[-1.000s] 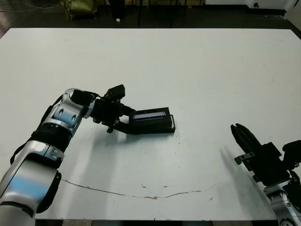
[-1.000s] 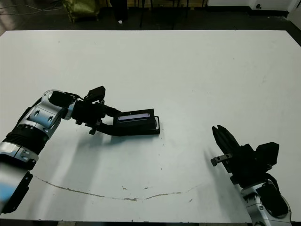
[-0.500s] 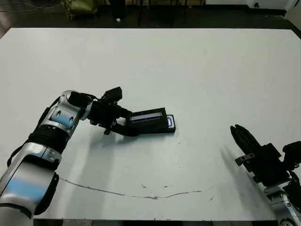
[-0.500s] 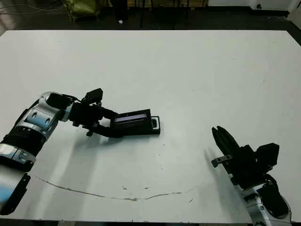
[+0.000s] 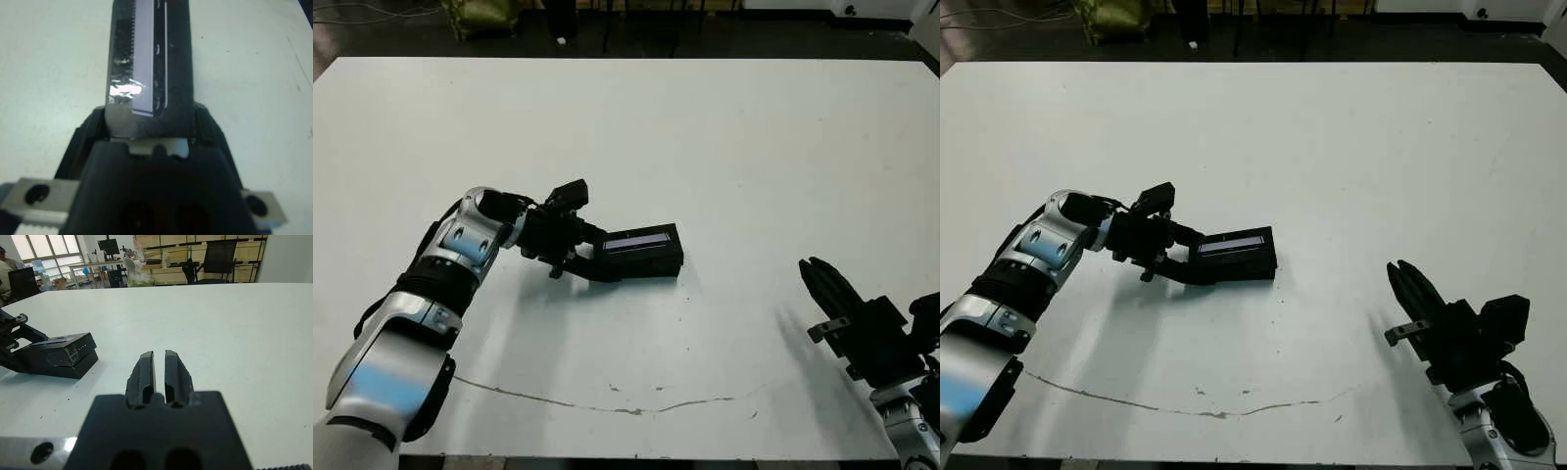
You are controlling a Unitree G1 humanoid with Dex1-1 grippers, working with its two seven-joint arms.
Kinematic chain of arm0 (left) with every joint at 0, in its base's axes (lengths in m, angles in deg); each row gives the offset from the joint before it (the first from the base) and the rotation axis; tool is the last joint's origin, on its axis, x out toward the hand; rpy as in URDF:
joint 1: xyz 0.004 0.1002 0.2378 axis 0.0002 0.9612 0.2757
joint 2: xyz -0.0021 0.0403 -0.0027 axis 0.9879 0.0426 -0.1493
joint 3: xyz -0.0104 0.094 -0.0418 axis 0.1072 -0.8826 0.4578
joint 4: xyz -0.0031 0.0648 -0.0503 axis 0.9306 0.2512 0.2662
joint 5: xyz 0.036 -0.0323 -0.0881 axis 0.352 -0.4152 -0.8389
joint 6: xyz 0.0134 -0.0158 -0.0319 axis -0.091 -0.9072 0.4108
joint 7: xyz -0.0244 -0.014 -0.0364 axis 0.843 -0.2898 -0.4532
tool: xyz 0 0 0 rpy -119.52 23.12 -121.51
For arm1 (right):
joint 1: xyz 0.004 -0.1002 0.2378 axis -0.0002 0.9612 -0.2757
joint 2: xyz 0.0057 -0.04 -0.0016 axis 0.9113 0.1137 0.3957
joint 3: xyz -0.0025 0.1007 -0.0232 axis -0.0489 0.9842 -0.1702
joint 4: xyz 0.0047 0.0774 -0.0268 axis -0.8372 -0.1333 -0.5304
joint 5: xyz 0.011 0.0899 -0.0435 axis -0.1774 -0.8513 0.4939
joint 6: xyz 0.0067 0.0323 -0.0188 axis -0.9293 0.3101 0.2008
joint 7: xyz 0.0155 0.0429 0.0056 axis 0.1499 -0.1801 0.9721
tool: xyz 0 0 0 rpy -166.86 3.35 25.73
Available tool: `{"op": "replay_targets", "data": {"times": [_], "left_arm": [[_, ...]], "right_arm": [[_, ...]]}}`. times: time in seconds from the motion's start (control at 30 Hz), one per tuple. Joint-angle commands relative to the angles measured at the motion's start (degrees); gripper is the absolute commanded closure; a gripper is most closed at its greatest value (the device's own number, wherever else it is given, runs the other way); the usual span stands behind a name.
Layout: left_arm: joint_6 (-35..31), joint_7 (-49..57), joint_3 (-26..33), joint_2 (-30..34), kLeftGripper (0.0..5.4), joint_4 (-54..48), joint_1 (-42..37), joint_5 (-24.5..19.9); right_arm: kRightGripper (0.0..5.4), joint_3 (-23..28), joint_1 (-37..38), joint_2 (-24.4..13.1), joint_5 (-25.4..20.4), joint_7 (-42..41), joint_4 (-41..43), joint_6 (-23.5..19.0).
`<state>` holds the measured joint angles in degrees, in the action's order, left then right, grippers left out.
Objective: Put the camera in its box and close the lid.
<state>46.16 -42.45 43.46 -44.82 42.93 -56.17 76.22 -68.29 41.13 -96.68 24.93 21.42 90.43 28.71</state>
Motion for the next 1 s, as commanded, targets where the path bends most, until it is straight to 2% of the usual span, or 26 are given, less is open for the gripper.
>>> {"op": "replay_targets", "data": {"times": [0.03, 0.13, 0.27, 0.4, 0.83, 1.0], "left_arm": [[0.19, -0.65, -1.08, -1.35, 3.06, 1.94, -0.51, 1.12], [0.53, -0.64, -1.38, -1.65, 3.06, 2.26, -0.93, 1.79], [0.56, -0.76, -1.76, -1.98, 3.06, 2.80, -1.52, 2.47], [-0.62, -1.48, -2.19, -2.47, 3.06, 3.70, -2.46, 3.08], [-0.52, -2.71, -5.08, -3.66, 3.06, 3.82, -4.15, 5.69], [0.80, -2.44, -6.45, -3.42, 3.06, 2.39, -3.33, 7.11]], "right_arm": [[5.40, 0.27, 1.73, -0.73, 0.85, 1.48, 1.71, -2.00], [5.40, 0.34, 2.49, -0.81, -0.21, 2.99, 4.70, -4.73], [5.40, 0.55, 2.44, -0.34, -0.24, 1.83, 2.83, -3.06], [5.40, 0.57, 2.90, -0.27, -0.15, 2.25, 3.70, -3.67], [5.40, -0.37, 2.80, 0.92, 0.94, 0.37, -0.19, 1.32], [5.40, -0.50, 2.98, 0.44, 1.35, 1.10, 0.75, 0.17]]}}
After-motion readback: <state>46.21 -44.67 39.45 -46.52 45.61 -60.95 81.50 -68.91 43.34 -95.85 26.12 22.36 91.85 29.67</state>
